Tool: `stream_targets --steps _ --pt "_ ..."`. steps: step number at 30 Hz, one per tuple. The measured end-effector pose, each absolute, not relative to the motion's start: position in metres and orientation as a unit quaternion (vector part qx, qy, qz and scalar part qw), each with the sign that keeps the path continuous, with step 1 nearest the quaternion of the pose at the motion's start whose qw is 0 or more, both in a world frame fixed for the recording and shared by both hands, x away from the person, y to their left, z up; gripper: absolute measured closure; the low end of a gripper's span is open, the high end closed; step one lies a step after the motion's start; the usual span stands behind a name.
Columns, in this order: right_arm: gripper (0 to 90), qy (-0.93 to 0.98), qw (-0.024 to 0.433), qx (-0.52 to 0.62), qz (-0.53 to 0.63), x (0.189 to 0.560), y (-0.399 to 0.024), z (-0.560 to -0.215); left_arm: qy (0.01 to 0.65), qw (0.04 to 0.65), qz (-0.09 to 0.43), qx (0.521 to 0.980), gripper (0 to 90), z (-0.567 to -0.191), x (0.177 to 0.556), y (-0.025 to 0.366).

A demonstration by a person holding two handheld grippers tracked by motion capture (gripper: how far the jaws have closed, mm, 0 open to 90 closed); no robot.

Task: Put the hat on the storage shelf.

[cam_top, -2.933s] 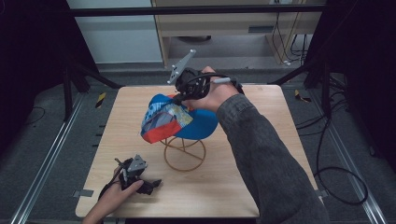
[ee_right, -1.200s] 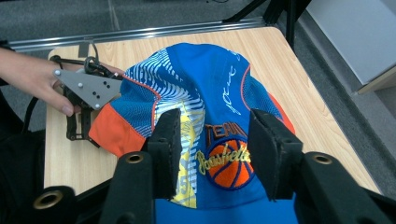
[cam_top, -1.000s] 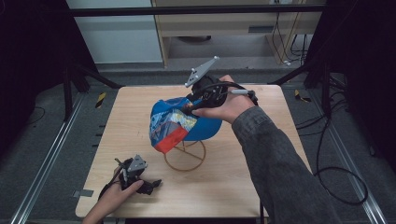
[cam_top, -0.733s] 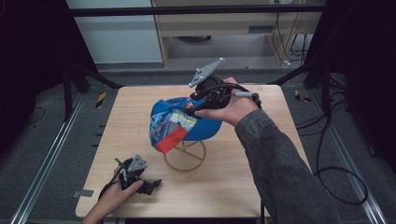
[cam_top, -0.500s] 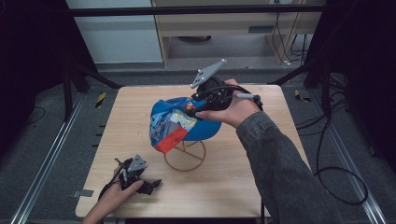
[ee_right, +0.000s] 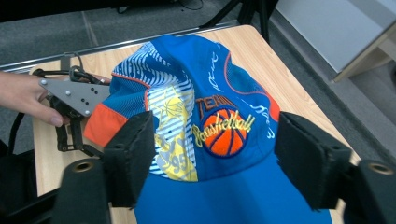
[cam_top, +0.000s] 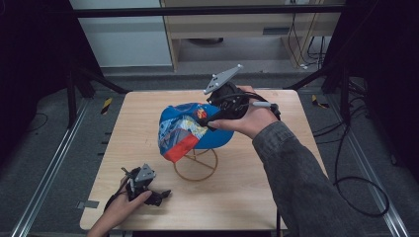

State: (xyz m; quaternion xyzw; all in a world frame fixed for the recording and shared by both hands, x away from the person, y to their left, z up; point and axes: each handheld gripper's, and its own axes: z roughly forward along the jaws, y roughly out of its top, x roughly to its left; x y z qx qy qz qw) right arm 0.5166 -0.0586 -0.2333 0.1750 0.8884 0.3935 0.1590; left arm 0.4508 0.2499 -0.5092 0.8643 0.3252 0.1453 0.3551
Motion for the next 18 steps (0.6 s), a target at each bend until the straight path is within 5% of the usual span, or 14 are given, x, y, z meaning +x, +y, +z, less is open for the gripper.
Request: stream_targets --steps 18 --pt "9.3 0.874 0.175 0.213 0.401 0.504 -0.082 -0.232 0.325 0.355 0.145 0.864 0.0 -0.509 0.451 0.25"
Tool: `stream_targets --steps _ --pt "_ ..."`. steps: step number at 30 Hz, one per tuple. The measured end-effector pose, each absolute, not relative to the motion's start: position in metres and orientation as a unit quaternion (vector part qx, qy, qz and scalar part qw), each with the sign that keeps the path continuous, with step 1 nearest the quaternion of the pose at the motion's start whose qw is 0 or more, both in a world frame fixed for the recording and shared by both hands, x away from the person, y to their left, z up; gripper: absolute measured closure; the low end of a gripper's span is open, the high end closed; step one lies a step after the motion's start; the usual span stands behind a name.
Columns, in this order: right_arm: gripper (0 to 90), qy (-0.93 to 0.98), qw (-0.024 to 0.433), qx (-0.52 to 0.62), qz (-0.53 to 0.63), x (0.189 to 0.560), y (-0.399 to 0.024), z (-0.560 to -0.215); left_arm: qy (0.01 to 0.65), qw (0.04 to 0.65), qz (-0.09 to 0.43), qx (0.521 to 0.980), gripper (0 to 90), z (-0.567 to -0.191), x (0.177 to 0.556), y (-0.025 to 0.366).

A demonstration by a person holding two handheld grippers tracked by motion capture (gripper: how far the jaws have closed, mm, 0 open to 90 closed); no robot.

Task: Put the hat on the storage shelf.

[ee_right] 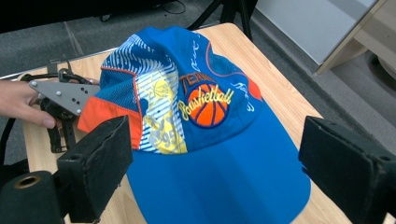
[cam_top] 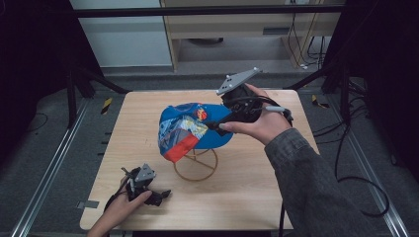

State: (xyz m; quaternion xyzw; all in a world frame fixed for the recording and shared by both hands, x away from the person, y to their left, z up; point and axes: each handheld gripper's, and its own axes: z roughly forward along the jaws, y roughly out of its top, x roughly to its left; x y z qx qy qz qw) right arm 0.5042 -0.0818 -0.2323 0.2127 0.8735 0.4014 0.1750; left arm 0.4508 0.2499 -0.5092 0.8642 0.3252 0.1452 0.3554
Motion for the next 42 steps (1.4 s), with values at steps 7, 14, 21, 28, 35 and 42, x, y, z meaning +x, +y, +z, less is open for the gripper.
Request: stream_targets --steps 7,14,21,28,35,42 --pt "8.1 0.87 0.177 0.217 0.406 0.501 -0.091 -0.233 0.325 0.355 0.146 0.864 0.0 -0.509 0.451 0.25" --pt "6.5 0.865 0.181 0.225 0.41 0.499 -0.102 -0.232 0.325 0.355 0.146 0.864 0.0 -0.509 0.451 0.25" --pt "5.9 0.858 0.189 0.235 0.416 0.496 -0.117 -0.232 0.325 0.354 0.145 0.865 0.0 -0.509 0.451 0.25" --pt "5.7 0.851 0.196 0.247 0.42 0.493 -0.134 -0.234 0.325 0.355 0.145 0.864 0.0 -0.509 0.451 0.25" --pt "5.5 0.842 0.201 0.261 0.426 0.489 -0.15 -0.236 0.325 0.355 0.145 0.864 0.0 -0.509 0.451 0.25" --pt "5.5 0.838 0.206 0.272 0.425 0.486 -0.165 -0.241 0.325 0.356 0.145 0.864 0.0 -0.509 0.451 0.25"
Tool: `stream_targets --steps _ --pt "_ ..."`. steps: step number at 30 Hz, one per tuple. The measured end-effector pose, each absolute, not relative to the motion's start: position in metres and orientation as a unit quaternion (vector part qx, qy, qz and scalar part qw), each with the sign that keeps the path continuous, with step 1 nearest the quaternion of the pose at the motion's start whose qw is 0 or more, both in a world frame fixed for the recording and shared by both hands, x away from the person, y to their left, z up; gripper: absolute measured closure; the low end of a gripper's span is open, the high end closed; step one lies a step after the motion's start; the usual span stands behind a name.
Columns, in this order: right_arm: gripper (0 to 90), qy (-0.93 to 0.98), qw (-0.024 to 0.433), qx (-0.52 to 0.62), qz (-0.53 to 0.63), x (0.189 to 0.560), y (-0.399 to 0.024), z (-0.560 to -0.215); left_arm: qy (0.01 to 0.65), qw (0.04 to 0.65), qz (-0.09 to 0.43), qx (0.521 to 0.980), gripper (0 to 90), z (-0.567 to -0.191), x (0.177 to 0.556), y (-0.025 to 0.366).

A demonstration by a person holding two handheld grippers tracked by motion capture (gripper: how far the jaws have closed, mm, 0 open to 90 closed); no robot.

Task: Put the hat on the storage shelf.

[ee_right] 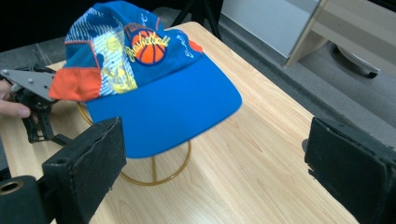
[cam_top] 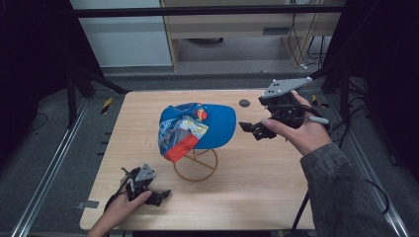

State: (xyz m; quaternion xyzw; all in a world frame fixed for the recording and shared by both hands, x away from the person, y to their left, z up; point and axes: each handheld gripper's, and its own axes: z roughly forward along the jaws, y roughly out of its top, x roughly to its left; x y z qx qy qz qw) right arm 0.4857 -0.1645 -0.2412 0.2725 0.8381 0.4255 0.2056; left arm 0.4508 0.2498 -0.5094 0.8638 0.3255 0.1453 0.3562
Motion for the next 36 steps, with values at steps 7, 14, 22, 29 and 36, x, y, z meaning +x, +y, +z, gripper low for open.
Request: stream_targets --steps 7,14,22,29,36 --pt "5.5 0.835 0.207 0.283 0.424 0.483 -0.176 -0.246 0.326 0.356 0.146 0.864 0.0 -0.509 0.451 0.25" --pt "5.5 0.831 0.208 0.294 0.425 0.48 -0.187 -0.25 0.326 0.357 0.146 0.863 0.0 -0.509 0.451 0.25" --pt "5.5 0.824 0.211 0.311 0.423 0.479 -0.199 -0.258 0.325 0.356 0.146 0.864 0.0 -0.509 0.451 0.25" --pt "5.0 0.814 0.218 0.329 0.425 0.479 -0.209 -0.265 0.325 0.357 0.146 0.863 0.0 -0.51 0.451 0.25" --pt "5.0 0.81 0.216 0.344 0.422 0.478 -0.218 -0.273 0.326 0.357 0.146 0.863 0.0 -0.51 0.451 0.25"
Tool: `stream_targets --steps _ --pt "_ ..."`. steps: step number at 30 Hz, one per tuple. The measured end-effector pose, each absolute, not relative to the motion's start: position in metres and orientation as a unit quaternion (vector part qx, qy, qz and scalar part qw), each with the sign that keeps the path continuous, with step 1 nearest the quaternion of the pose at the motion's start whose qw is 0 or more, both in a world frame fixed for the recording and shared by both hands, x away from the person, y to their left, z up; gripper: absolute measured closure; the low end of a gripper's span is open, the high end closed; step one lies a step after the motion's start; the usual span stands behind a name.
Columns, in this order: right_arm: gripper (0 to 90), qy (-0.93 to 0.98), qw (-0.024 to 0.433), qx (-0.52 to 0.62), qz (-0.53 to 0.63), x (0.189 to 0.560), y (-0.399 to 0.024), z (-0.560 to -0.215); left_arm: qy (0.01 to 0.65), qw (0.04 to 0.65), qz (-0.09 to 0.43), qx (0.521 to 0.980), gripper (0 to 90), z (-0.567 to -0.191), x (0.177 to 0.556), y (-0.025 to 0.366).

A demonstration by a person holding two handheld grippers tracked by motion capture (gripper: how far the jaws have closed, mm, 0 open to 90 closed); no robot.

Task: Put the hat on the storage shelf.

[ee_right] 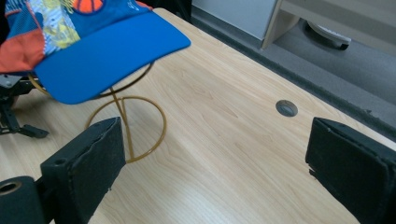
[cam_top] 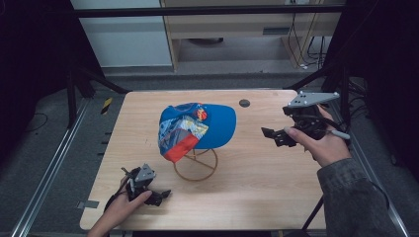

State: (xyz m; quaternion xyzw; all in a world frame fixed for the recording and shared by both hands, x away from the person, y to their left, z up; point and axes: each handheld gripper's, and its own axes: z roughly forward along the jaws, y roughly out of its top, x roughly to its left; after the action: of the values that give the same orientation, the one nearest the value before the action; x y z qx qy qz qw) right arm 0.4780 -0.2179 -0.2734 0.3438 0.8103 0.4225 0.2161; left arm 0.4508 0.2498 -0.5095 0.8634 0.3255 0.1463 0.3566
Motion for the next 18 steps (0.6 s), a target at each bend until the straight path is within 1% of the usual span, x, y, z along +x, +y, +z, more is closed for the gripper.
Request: stream_targets --steps 8,18 --pt "4.9 0.799 0.216 0.371 0.421 0.479 -0.231 -0.288 0.326 0.355 0.146 0.864 0.0 -0.509 0.45 0.25" --pt "4.8 0.792 0.215 0.393 0.414 0.484 -0.237 -0.307 0.326 0.353 0.146 0.865 0.0 -0.509 0.45 0.25"
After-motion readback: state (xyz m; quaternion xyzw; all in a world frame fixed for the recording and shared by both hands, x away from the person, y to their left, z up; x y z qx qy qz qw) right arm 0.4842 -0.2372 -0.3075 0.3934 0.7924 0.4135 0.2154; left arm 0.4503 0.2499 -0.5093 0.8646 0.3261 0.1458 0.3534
